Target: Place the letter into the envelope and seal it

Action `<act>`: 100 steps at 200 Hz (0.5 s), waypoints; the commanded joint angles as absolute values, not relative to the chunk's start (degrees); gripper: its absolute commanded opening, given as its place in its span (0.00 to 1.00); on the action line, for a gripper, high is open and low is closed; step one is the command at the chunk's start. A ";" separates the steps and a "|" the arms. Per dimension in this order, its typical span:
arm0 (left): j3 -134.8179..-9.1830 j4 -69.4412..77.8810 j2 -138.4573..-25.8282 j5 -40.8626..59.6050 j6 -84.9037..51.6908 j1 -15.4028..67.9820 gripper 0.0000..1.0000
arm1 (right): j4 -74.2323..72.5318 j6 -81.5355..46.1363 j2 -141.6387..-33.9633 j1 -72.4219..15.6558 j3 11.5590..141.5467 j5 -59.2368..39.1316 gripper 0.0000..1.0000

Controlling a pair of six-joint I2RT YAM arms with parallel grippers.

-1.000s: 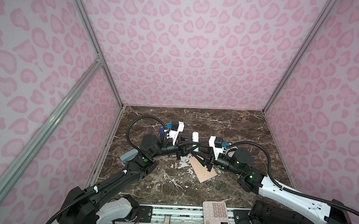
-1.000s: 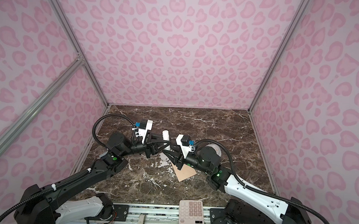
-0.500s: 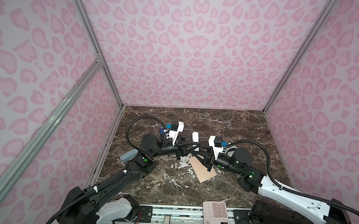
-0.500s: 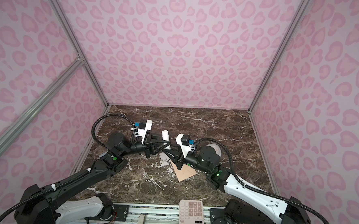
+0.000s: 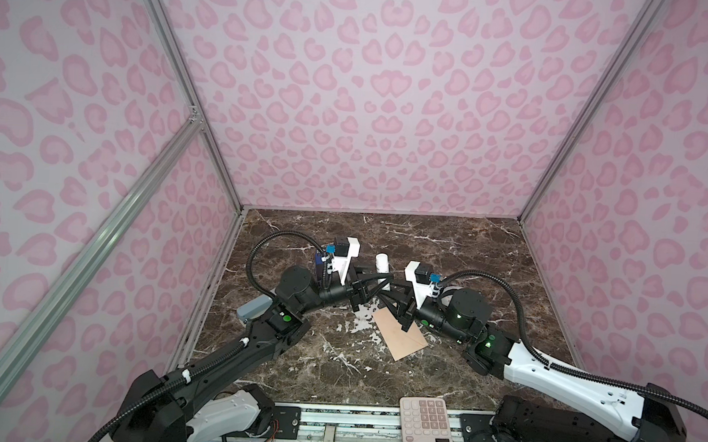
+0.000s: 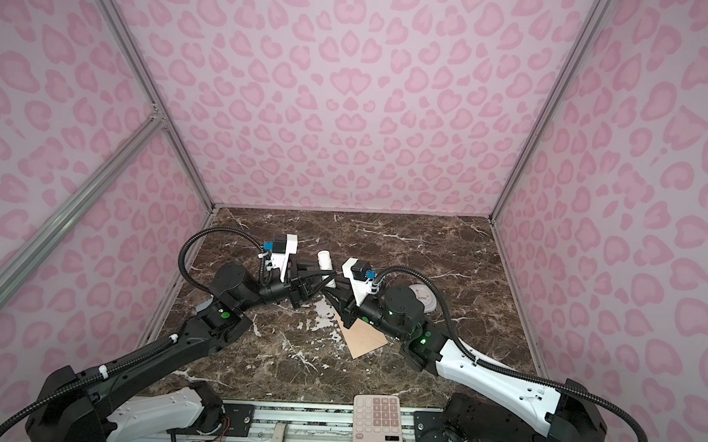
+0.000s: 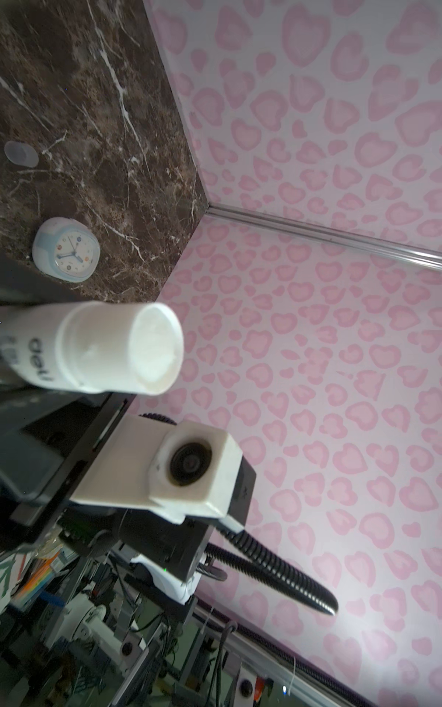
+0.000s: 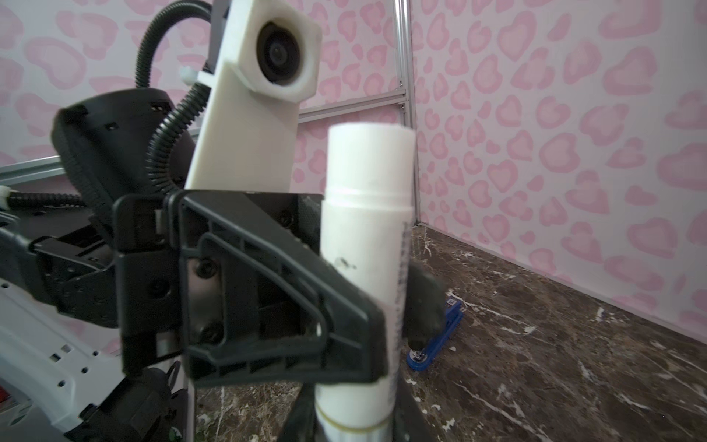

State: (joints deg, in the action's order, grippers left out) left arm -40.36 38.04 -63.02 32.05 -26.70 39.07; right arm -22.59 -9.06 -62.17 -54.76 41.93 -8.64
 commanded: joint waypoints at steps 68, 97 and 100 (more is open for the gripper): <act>-37.65 36.29 -62.20 12.19 -24.86 43.57 0.04 | -24.79 7.91 -72.86 -72.77 50.74 41.21 0.10; -37.31 37.05 -62.11 11.26 -25.23 43.77 0.04 | -27.11 10.76 -75.75 -75.56 51.86 45.00 0.16; -37.34 37.01 -62.01 11.20 -25.18 43.77 0.04 | -27.15 10.64 -75.72 -75.58 51.79 45.00 0.17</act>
State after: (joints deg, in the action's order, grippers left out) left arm -37.76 38.96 -61.73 14.41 -26.06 43.55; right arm -21.19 5.80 -74.48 -73.69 51.07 44.73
